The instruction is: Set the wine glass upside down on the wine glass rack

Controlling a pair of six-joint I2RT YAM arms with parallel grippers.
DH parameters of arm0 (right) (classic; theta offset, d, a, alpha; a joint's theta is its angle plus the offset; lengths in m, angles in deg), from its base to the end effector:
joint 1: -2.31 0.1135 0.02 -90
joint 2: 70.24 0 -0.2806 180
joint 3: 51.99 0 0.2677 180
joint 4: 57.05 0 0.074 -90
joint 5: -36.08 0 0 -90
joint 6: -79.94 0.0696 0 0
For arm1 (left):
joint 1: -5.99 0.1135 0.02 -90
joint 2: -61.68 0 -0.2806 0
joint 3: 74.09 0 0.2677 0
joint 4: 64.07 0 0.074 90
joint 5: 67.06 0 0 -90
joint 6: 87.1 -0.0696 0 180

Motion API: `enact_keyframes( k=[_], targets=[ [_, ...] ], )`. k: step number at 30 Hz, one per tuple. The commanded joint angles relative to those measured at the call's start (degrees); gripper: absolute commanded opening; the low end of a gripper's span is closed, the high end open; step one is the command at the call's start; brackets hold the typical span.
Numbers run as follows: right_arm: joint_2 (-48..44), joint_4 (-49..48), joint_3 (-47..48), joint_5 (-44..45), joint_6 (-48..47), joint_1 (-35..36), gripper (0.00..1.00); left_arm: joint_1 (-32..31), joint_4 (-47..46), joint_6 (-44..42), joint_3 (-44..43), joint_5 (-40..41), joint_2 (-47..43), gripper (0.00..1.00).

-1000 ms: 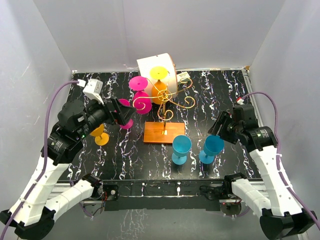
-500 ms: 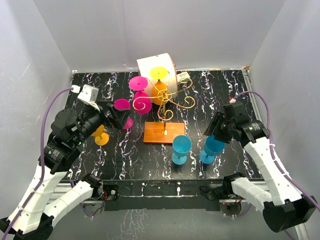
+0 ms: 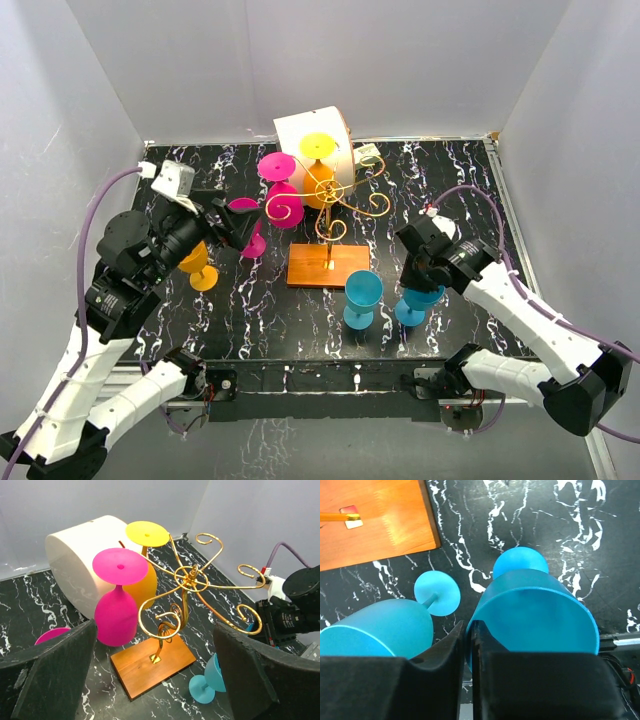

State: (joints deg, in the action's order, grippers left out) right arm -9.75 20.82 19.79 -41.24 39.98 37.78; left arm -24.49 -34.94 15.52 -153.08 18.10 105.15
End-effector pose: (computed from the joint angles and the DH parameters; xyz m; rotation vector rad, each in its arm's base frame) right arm 0.1723 0.1040 0.2799 0.4025 2.6599 0.1590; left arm 0.1493 -0.0947 0.4780 0.3016 1.4647 -0.6723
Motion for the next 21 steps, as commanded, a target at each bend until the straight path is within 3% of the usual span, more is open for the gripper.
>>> enact_keyframes(
  k=[1, 14, 21],
  targets=[
    [0.71, 3.22, 4.66, 8.11, 2.53, 1.49, 0.01, 0.17, -3.27, 0.03, -1.93, -2.00, -1.03, 0.99],
    [-5.02, 4.42, 18.59, 23.16, 1.37, 1.71, 0.00, 0.21, -4.11, 2.45, -7.39, -9.94, 4.24, 0.99],
    [-16.18, -5.53, 16.90, 30.53, 1.75, 1.71, 0.00, 0.16, -9.81, 11.23, -11.53, -23.70, 11.23, 0.98]
  ],
)
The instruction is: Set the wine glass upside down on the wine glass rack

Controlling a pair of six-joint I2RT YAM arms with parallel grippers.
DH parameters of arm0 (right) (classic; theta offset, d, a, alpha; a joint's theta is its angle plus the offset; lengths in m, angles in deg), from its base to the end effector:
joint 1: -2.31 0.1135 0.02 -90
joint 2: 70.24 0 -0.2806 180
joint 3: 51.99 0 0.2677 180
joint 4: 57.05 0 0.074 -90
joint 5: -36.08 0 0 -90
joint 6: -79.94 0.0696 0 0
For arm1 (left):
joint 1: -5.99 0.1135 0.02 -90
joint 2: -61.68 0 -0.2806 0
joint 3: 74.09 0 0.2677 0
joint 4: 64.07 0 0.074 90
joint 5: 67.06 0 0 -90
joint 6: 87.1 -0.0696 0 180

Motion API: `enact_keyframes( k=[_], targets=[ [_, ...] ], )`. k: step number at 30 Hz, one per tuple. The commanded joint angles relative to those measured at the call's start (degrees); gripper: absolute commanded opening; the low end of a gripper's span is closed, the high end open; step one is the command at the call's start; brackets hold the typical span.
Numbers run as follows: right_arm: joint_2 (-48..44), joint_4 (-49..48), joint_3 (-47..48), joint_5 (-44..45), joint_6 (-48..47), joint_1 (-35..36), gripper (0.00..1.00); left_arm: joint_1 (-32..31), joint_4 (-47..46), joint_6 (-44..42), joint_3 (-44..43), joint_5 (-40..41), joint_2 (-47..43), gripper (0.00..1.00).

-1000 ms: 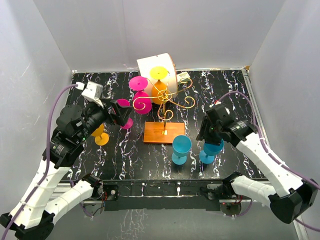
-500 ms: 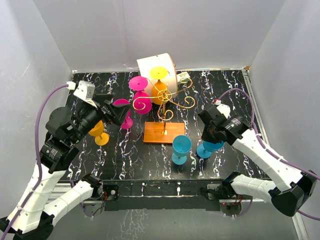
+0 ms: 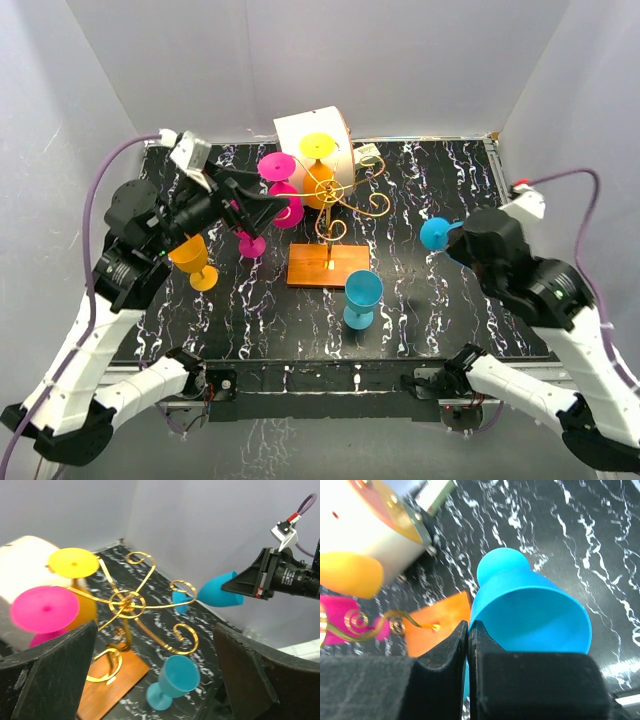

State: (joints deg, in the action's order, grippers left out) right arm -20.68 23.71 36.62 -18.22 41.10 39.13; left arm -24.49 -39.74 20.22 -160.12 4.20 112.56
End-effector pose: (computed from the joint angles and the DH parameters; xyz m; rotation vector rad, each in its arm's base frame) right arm 0.1391 0.0534 0.4089 0.5694 2.0695 0.1692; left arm 0.1604 -0.1203 0.5116 0.4463 1.3847 -0.9142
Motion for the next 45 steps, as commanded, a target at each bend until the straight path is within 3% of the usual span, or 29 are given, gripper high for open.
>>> enact_keyframes(
  k=[1, 10, 17, 23, 28, 35, 38, 45],
  targets=[
    [-7.06, -11.39, -1.10, 7.89, -0.07, 0.36, 0.00, 0.21, -6.12, 8.67, -5.26, -11.12, 4.96, 0.98],
    [-16.05, -39.64, -7.58, 5.32, -17.39, 0.31, 0.00, -1.09, -27.44, 31.83, -7.00, -17.58, 15.90, 0.95],
    [-20.55, -59.03, -12.33, 2.11, -23.80, 0.22, 0.00, -8.46, -25.46, 35.09, -12.56, -7.47, 22.78, 0.95],
    [-20.20, -67.97, -13.98, -2.37, -23.97, 0.24, 0.00, -13.75, -29.83, 40.50, -15.15, -0.22, 28.44, 0.93],
    [-19.39, -71.82, -14.60, -6.89, -20.94, 0.26, 0.00, -17.78, -24.77, 40.27, -21.52, 6.16, 33.47, 0.89],
    [-19.50, -73.31, -16.86, -10.71, -14.93, 0.19, 0.00, -23.06, -25.45, 36.25, -26.50, 14.68, 38.11, 0.84],
    [-19.14, -73.57, -16.87, -13.29, -14.05, 0.25, 0.00, -24.44, -27.18, 37.03, -27.13, 17.11, 39.37, 0.76],
    [-17.98, -74.12, -16.99, -17.80, -13.10, 0.22, 0.00, -27.29, -31.58, 37.63, -26.10, 23.98, 39.43, 0.70]
  ],
)
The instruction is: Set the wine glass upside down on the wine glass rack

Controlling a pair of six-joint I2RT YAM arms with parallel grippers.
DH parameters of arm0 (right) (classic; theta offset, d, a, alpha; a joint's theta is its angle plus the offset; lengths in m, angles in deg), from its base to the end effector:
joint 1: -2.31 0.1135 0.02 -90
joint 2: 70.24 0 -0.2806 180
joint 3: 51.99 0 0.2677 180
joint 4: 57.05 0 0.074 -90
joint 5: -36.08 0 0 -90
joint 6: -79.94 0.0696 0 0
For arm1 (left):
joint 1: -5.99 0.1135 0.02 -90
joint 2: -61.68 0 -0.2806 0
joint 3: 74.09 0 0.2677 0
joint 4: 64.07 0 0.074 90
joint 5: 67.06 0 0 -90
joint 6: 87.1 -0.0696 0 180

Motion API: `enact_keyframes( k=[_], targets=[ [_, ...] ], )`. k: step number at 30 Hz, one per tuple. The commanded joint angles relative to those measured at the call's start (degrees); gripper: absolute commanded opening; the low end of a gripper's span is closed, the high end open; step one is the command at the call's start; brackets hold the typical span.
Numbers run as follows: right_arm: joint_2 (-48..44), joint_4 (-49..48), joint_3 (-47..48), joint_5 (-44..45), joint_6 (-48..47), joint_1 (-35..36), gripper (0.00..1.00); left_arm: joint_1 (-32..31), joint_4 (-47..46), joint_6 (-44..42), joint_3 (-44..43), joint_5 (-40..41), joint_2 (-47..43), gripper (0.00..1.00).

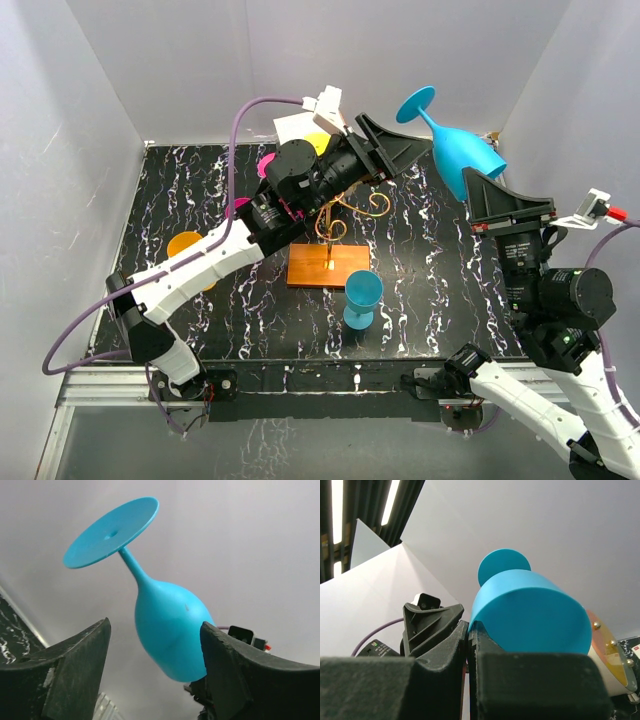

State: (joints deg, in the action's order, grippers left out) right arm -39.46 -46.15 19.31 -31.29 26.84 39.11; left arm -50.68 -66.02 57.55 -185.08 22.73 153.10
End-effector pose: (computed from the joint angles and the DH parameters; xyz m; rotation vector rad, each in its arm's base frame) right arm 0.0982 0.0400 0.4993 0.3733 1.0824 0.9428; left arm 0.2266 -0.3450 0.5364 0.0281 1.3813 -1.6775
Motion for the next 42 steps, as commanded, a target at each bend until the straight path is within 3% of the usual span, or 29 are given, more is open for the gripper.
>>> enact_keyframes(
  k=[1, 8, 17, 20, 24, 31, 33, 36, 38, 42],
  targets=[
    [0.97, -4.55, 0.24, -5.60, 1.15, 0.28, 0.00, -1.08, -5.80, 1.22, -1.13, 5.82, -1.08, 0.67],
    [1.02, -5.95, -0.45, -9.24, 1.20, 0.28, 0.00, -1.08, -7.81, 3.30, -0.98, 9.02, -1.06, 0.49],
    [-0.06, -5.06, -2.00, -15.51, -2.90, 0.23, 0.00, -1.08, -11.08, 2.60, -0.62, 9.87, -1.13, 0.40],
    [-0.49, -5.08, -2.99, -16.86, -2.82, 0.29, 0.00, -1.08, -12.33, 2.63, -0.19, 9.70, -1.13, 0.29],
    [-0.63, -4.54, -3.42, -17.63, -2.39, 0.27, 0.00, -1.08, -14.01, 2.78, 0.33, 9.02, -0.81, 0.00],
    [-1.96, -2.20, -3.58, -16.29, -2.11, 0.23, 0.00, -1.13, -15.19, 0.48, 0.31, 8.17, -0.71, 0.00],
    [-2.26, -1.18, -3.29, -15.65, -1.95, 0.21, 0.13, -1.00, -15.01, -0.02, 0.11, 8.07, -0.53, 0.00],
    [-2.63, 3.10, -1.65, -13.08, -2.09, 0.25, 0.44, -0.38, -14.14, -0.77, -0.36, 7.41, -0.29, 0.00],
    [-2.59, 9.47, 0.43, -9.41, -2.75, 0.24, 0.59, 0.27, -12.75, -1.51, -0.65, 7.25, -0.33, 0.00],
    [-2.57, 21.96, 4.70, -7.26, -5.28, 0.29, 0.70, 1.79, -10.89, -8.64, -0.62, 5.81, -0.62, 0.00]
  ],
)
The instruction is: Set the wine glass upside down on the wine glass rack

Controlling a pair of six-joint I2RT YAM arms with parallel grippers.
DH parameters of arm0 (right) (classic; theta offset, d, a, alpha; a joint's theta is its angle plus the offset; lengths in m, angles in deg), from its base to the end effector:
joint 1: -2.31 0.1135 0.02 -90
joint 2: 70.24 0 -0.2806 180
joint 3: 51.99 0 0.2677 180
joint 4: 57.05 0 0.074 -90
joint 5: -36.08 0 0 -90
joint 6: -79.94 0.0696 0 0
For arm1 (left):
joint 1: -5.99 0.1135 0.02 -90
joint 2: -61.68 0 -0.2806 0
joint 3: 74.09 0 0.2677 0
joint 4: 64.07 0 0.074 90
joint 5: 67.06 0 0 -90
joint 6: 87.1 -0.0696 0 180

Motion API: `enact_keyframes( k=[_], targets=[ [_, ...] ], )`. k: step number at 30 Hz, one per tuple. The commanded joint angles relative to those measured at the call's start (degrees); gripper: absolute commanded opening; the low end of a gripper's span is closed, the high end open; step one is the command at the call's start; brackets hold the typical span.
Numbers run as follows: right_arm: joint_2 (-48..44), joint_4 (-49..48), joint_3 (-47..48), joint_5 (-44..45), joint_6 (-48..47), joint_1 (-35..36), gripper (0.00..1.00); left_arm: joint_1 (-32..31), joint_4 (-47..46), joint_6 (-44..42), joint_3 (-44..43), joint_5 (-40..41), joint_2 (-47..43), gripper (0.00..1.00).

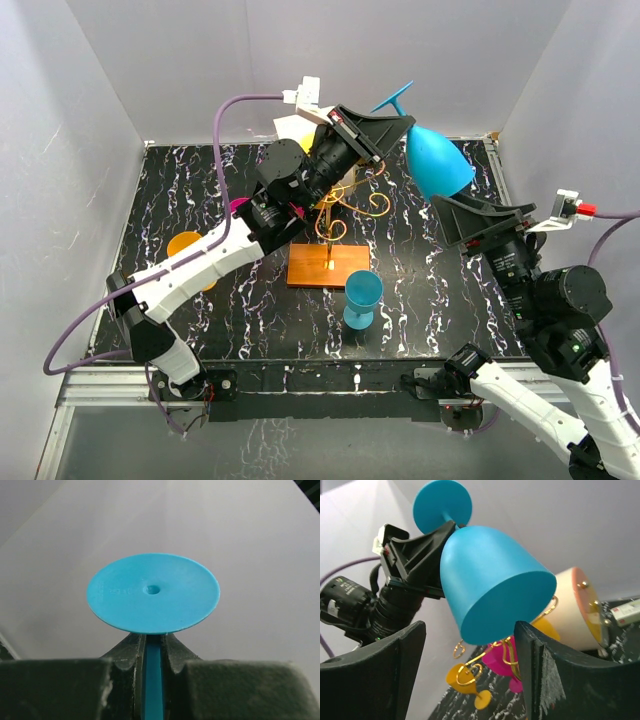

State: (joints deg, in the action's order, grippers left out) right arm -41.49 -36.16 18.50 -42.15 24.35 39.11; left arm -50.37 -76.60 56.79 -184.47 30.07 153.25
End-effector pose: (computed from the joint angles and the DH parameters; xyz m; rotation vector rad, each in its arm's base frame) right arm 0.0938 0.0525 0.4773 0.1618 1.2612 0.9569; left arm 0.2306 -0.3310 0.5547 -0.1046 1.1734 -1.6679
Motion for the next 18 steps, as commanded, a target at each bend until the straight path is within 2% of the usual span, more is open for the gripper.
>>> enact_keyframes(
  k=[1, 6, 8, 11, 14, 16, 18],
  targets=[
    [-0.47, 15.01, 6.62, 3.62, -3.16, 0.27, 0.72, 1.50, 0.59, -10.24, -1.46, -1.96, -0.86, 0.00],
    [0.52, 27.99, 12.14, 3.45, -5.41, 0.22, 0.77, 1.56, 5.46, -20.89, -3.86, -6.08, 0.03, 0.00],
    [1.02, 32.15, 14.71, 6.64, -6.01, 0.25, 0.78, 1.51, 4.88, -25.98, -3.85, -9.32, 0.30, 0.00],
    [1.74, 34.47, 18.65, 10.65, -6.11, 0.24, 0.79, 1.54, 2.40, -32.19, -1.48, -13.33, -0.09, 0.00],
    [3.82, 33.87, 22.36, 10.10, -6.07, 0.26, 0.79, 1.49, 0.80, -37.16, -0.25, -18.33, 0.09, 0.00],
    [6.18, 34.79, 25.36, 10.87, -4.23, 0.33, 0.78, 1.48, -1.01, -39.50, 0.70, -20.77, 0.19, 0.00],
    [9.71, 40.73, 31.02, 16.13, 3.73, 0.31, 0.78, 1.47, -2.84, -40.73, 1.95, -23.23, 0.09, 0.00]
  ],
)
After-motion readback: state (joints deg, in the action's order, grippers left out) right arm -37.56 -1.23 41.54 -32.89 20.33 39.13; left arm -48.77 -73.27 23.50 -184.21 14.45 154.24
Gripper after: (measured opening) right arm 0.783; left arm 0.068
